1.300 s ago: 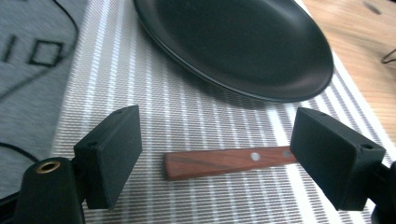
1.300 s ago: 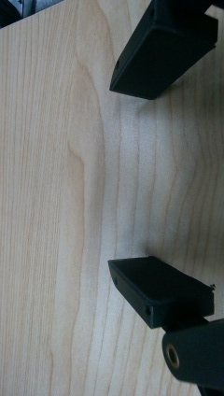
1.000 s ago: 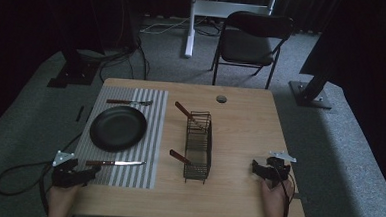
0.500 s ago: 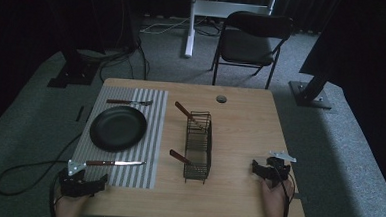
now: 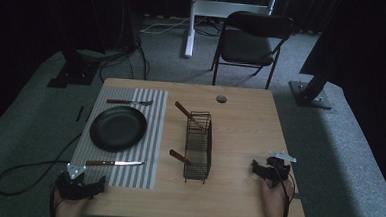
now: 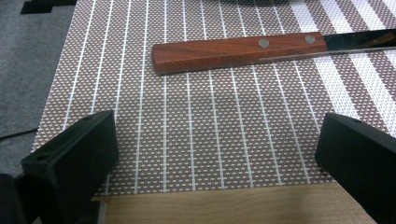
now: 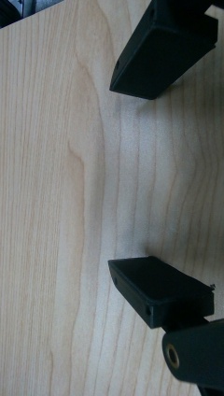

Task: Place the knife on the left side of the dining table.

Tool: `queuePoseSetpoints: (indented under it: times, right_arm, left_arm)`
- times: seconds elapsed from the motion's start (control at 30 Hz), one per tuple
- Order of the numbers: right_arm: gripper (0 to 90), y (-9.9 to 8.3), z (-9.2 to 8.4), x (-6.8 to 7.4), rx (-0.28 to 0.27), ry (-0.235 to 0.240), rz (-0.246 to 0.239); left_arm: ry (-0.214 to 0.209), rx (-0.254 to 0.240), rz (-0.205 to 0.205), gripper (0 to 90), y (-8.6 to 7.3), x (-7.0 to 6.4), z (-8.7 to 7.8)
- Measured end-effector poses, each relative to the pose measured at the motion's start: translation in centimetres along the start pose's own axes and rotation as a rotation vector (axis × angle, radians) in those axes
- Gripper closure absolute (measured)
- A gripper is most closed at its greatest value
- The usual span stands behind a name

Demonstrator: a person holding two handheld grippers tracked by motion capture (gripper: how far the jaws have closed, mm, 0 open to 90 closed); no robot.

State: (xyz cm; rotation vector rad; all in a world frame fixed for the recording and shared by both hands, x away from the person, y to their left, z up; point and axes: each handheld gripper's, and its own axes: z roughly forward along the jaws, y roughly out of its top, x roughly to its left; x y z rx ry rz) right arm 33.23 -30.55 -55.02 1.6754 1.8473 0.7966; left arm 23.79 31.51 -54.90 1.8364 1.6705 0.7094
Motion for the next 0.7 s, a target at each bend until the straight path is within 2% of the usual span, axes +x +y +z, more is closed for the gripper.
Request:
queuePoseSetpoints:
  times: [0.4,0.7]
  right_arm:
    - [12.2,0.0,0.0,0.0,0.0,0.0,0.0]
    - [12.2,0.0,0.0,0.0,0.0,0.0,0.0]
  left_arm:
    - [-0.029,-0.042,0.024,0.3,-0.4,0.36,0.14]
    - [-0.03,-0.046,0.025,0.3,-0.45,0.37,0.15]
